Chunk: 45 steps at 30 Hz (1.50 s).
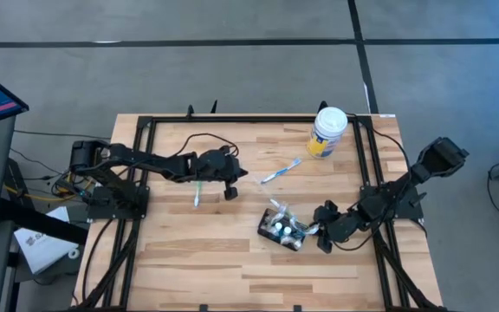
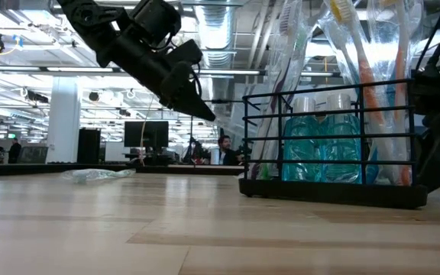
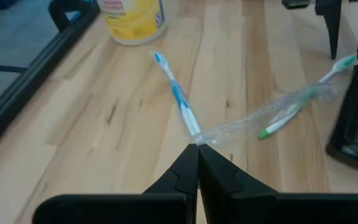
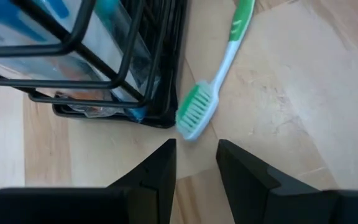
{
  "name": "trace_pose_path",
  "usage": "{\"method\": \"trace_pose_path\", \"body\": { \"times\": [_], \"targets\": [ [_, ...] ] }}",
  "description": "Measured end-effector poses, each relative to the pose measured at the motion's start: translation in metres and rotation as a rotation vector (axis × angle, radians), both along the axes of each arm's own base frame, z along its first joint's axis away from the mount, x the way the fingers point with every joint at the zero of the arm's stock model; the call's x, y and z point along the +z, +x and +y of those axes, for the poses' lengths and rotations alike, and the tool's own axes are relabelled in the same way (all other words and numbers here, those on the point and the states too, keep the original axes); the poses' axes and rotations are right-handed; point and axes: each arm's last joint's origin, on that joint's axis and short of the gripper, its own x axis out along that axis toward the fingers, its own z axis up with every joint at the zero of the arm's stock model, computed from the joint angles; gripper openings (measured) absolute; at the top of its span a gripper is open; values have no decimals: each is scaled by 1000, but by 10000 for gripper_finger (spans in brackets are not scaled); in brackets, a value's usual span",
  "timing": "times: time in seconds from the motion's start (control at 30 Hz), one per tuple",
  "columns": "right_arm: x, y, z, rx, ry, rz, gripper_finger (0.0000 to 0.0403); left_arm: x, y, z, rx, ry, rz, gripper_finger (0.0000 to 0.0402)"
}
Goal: Pick & Place toothbrushing station
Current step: Put the right green toothbrush into the mesh organizer
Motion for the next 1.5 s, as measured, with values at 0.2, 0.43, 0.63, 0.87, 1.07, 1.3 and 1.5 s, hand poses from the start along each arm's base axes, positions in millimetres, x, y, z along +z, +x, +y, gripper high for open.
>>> {"method": "trace_pose_path", "body": {
  "times": [0.2, 0.43, 0.63, 0.87, 1.07, 1.3, 1.5],
  "targets": [
    [0, 0, -1, -4, -11, -6, 113, -16, 4, -3, -20, -49, 49, 0],
    [0, 1, -1, 7, -51, -26, 104, -45, 9, -4, -13, -74, 141, 0],
    [-5, 6, 1, 10, -109, -28, 82, -64, 12, -4, 15, -114, 176, 0],
    [-13, 21, 9, 34, -206, -7, 57, -78, 17, -5, -7, -138, 170, 0],
    [-12, 20, 9, 45, -207, 27, 14, -78, 17, -5, -10, -136, 168, 0],
    [-8, 17, 7, 64, -201, 46, 2, -77, 17, -5, -11, -135, 166, 0],
    [-6, 21, 5, 80, -218, 64, 2, -75, 17, -5, -38, -102, 171, 0]
  ]
}}
